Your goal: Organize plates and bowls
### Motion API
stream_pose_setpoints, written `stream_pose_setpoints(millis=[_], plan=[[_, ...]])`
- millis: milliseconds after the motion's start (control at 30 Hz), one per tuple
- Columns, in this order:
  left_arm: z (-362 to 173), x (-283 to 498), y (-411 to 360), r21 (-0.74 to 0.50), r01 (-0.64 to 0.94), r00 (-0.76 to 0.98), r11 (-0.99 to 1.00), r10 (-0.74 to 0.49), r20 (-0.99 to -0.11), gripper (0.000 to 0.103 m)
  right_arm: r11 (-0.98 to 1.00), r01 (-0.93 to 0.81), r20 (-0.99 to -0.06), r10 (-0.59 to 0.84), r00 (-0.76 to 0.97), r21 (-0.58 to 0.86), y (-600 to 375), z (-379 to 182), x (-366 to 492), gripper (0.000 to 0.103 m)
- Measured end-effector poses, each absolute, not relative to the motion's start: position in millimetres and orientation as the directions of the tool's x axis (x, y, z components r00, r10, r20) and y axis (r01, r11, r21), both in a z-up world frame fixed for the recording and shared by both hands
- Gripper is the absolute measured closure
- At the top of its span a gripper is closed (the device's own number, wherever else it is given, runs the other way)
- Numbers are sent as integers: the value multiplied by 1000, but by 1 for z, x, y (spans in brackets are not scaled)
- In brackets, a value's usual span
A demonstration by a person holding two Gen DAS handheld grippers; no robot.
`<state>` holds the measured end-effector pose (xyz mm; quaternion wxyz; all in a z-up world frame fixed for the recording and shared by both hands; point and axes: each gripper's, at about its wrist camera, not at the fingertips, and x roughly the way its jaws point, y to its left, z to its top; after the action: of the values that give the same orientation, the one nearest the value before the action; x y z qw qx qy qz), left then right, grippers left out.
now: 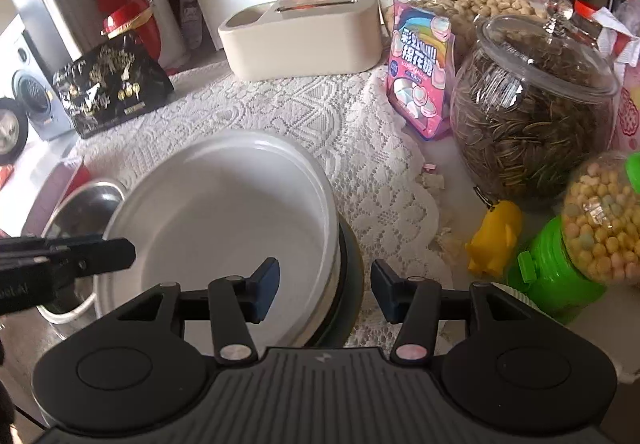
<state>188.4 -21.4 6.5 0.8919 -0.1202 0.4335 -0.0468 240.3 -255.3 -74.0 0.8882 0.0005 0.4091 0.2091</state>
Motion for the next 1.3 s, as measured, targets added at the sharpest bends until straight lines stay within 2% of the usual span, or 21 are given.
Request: stream_pose_setpoints(millis=[367, 500, 700, 767, 833, 900, 1067, 1233, 1300], plan=[[3, 199, -21, -243, -39, 597, 969, -172, -783, 77, 887, -395, -731, 434, 527, 242, -251, -94, 259, 50], [3, 202, -15, -295, -48, 579, 954, -214, -787, 77, 878, -406, -740, 447, 502, 255, -246, -94, 270, 45], [-2, 211, -12, -332, -70, 535, 941, -246, -809, 72, 838, -511, -765, 454, 457, 192, -233, -89, 287, 42], [-5, 214, -17, -326, -79, 527, 942, -238, -816, 68, 819, -520, -741, 502, 447, 242, -240, -91, 291, 42], [-8, 217, -25, -307, -75, 520, 949, -225, -824, 69, 791, -510, -701, 573, 425, 338, -254, -99, 293, 42], [-11, 218, -34, -269, -67, 509, 961, -199, -838, 70, 791, -466, -705, 587, 397, 396, -265, -108, 297, 42], [-10, 218, -43, -219, -77, 506, 973, -151, -849, 69, 774, -417, -712, 618, 333, 477, -271, -120, 299, 42], [-8, 214, -49, -172, -76, 493, 982, -113, -863, 68, 767, -410, -703, 630, 331, 494, -274, -122, 297, 42], [-7, 214, -52, -141, -81, 488, 987, -84, -869, 63, 766, -410, -702, 631, 331, 495, -275, -122, 296, 42]])
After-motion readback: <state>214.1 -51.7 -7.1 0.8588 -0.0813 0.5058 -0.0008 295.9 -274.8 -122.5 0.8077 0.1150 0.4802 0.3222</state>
